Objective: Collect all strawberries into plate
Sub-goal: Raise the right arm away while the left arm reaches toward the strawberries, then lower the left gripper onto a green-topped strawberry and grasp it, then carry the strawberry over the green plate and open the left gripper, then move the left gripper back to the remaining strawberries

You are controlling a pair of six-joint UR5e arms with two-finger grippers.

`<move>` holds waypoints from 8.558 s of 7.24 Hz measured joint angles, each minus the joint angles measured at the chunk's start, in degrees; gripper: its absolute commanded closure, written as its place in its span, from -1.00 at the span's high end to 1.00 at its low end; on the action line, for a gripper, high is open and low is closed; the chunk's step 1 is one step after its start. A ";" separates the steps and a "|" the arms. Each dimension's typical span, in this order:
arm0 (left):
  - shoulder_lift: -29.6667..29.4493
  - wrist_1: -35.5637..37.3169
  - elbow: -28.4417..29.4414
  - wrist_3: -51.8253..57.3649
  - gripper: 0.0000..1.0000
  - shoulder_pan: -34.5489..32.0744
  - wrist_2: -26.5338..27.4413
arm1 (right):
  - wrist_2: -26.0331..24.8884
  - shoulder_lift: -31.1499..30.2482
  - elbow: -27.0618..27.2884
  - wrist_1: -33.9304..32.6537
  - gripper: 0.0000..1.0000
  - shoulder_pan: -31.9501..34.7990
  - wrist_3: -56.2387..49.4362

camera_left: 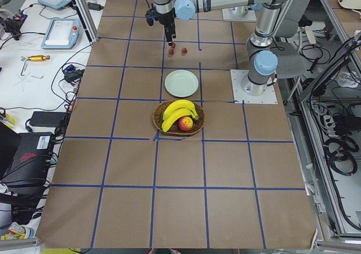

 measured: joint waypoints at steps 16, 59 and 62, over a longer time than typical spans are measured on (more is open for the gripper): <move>-16.95 18.61 -3.49 3.43 0.96 -10.45 -7.07 | -6.63 -18.00 1.13 20.81 1.00 -24.15 -21.32; -16.63 5.68 -6.32 9.17 0.74 -13.50 -10.50 | -5.44 -17.48 2.19 20.12 1.00 -23.51 -20.57; -19.54 8.84 -6.54 8.47 0.64 -14.18 -11.52 | -5.47 -17.42 2.21 20.12 1.00 -23.45 -20.57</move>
